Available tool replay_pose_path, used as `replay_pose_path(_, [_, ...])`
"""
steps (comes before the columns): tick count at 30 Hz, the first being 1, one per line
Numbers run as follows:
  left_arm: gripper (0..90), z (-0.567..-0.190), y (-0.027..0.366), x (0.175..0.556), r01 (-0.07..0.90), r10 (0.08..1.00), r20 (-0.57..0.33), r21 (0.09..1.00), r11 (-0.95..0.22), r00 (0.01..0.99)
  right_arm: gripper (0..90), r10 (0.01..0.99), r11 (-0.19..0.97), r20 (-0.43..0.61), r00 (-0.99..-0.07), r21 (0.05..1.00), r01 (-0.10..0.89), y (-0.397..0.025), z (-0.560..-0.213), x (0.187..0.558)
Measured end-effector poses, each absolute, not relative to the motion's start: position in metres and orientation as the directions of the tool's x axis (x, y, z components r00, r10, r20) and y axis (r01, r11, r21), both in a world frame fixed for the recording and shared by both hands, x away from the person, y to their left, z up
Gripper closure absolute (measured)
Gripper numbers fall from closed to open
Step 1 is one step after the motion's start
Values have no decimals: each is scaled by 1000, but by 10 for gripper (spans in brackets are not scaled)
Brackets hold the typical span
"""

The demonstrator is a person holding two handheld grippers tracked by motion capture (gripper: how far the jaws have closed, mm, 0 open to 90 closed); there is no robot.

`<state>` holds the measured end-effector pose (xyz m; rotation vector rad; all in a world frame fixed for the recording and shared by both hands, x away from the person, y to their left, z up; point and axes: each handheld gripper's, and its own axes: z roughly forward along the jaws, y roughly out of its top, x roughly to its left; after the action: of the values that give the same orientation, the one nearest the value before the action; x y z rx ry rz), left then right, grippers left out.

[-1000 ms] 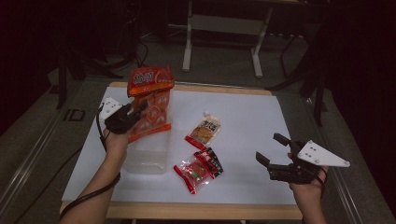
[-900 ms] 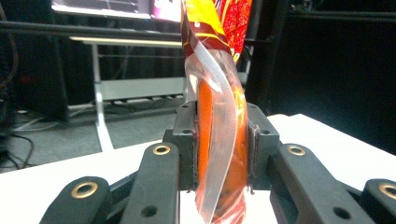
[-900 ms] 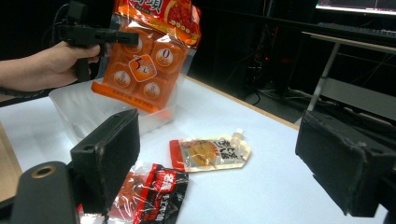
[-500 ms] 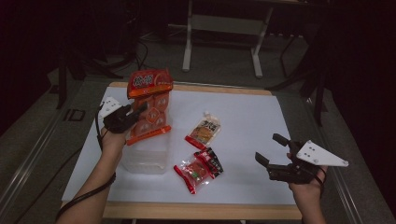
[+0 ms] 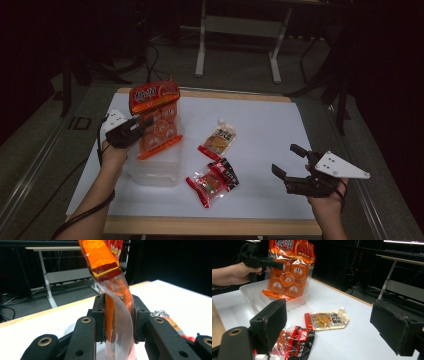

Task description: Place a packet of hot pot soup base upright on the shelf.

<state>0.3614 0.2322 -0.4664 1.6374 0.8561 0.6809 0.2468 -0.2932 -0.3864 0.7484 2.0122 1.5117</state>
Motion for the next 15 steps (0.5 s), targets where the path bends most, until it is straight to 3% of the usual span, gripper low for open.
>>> replay_pose_path(15, [704, -485, 249, 352, 229, 840, -82, 972, -51, 537, 137, 685, 219, -54, -727, 966, 134, -292, -389, 248])
